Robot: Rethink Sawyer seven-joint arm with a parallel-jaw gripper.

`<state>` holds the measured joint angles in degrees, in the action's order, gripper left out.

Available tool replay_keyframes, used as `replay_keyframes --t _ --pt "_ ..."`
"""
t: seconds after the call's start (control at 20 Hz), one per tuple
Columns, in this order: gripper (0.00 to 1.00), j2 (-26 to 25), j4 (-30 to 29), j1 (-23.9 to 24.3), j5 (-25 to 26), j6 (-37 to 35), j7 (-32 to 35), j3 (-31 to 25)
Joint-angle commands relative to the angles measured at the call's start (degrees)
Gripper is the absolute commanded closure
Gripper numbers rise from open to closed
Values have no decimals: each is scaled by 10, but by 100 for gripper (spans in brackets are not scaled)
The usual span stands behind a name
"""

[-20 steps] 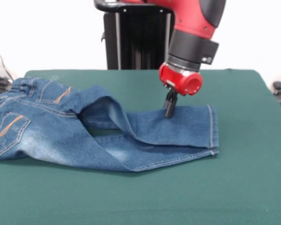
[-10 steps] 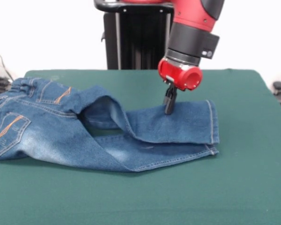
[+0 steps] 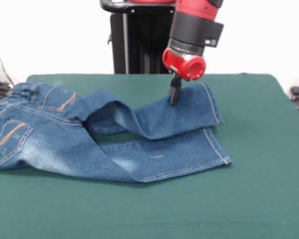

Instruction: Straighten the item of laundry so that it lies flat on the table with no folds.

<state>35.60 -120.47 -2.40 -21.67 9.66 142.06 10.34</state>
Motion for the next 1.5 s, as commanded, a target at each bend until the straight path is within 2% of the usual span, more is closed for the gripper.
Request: replay_keyframes --t 0.05,0.6,0.95,1.25,1.5 --pt "100 44 -89 -5 10 -33 117 -68" --pt "100 39 -103 -12 -5 -8 129 -80" --pt "100 60 -112 -30 -19 -28 128 -66" --pt "100 112 -109 -109 -64 -122 126 -1" --pt "100 144 -82 -188 -71 -227 138 89"
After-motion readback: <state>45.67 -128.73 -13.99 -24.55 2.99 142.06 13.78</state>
